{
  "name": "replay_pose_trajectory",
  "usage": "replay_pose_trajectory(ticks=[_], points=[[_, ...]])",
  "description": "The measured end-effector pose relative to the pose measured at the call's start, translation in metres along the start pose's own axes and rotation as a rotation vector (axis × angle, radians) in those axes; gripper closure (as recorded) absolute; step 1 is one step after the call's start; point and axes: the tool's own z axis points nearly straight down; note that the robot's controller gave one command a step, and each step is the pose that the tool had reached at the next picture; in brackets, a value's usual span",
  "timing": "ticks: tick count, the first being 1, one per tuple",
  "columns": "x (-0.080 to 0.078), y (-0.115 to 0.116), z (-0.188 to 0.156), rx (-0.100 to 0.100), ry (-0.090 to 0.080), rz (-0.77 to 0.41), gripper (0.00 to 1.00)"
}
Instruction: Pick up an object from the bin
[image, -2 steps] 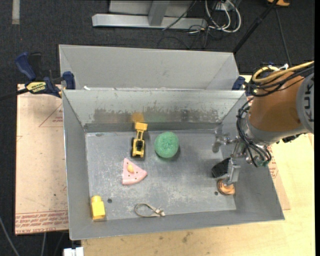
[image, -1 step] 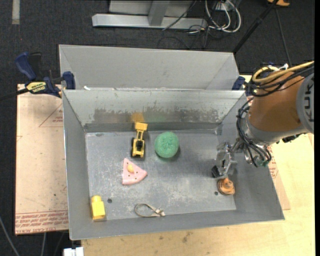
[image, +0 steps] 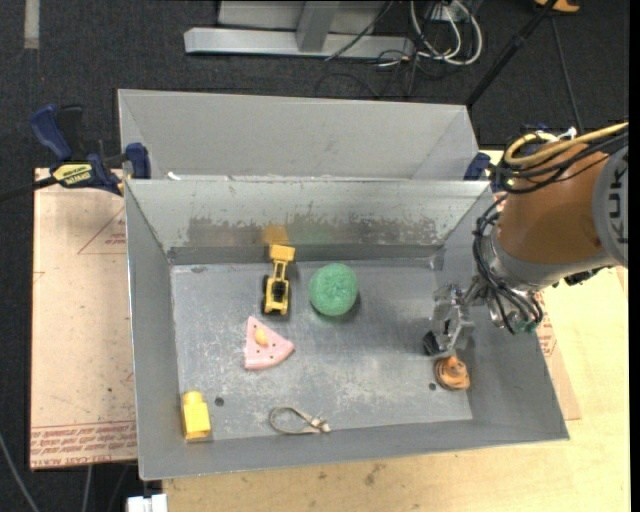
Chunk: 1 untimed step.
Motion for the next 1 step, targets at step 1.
replay_pose_trajectory(ticks=[1], points=[[0.0002, -0.0003, -0.0306, 0.000, 0.000, -0.005, 1.00]])
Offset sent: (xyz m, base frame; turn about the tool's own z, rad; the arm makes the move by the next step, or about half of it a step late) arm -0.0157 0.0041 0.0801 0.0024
